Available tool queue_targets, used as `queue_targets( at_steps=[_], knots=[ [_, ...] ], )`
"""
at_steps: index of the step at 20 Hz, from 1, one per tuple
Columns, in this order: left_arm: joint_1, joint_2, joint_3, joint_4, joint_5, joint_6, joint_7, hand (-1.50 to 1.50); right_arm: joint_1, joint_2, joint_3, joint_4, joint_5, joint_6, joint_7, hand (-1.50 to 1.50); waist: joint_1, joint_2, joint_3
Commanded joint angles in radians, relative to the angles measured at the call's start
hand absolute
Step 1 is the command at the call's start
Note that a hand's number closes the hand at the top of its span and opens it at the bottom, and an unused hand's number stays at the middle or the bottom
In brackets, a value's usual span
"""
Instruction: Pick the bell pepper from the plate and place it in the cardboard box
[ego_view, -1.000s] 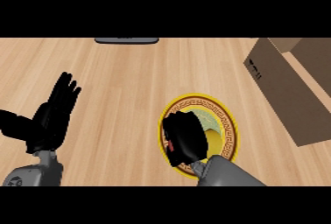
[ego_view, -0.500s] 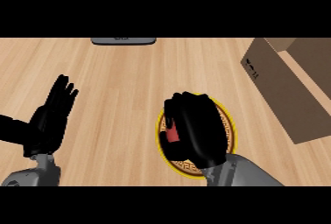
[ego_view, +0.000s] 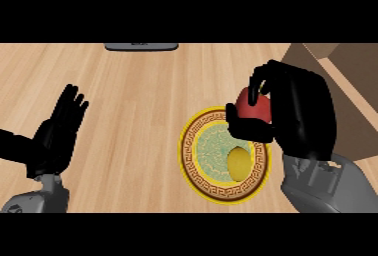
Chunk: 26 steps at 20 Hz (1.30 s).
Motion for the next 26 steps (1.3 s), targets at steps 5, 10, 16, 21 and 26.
queue_targets(
  at_steps=[5, 10, 16, 21, 26],
  knots=[
    [0.071, -0.023, -0.03, -0.078, -0.011, -0.001, -0.005, 0.0, 0.024, -0.105, -0.262, 0.095, -0.106, 0.041, -0.146, 1.5, 0.009, 0.001, 0.0],
    [-0.021, -0.005, -0.009, 0.001, -0.015, 0.008, 0.023, 0.0, 0.002, -0.125, -0.298, 0.305, 0.006, -0.111, -0.253, 1.5, 0.01, 0.004, 0.0],
    [-0.016, -0.022, -0.027, -0.012, -0.033, 0.016, 0.007, 0.0, -0.029, -0.242, -0.408, 0.498, -0.024, -0.114, -0.425, 1.5, 0.009, 0.003, 0.0],
    [-0.04, 0.006, 0.0, 0.001, -0.013, -0.003, 0.026, 0.0, -0.124, -0.249, -0.446, 0.794, -0.005, -0.209, -0.568, 1.5, 0.017, 0.006, 0.0],
    [-0.021, -0.022, -0.034, -0.023, -0.017, -0.002, 0.024, 0.0, -0.087, -0.33, -0.355, 0.963, 0.09, -0.024, -0.551, 1.5, 0.038, 0.013, 0.0]
  ],
)
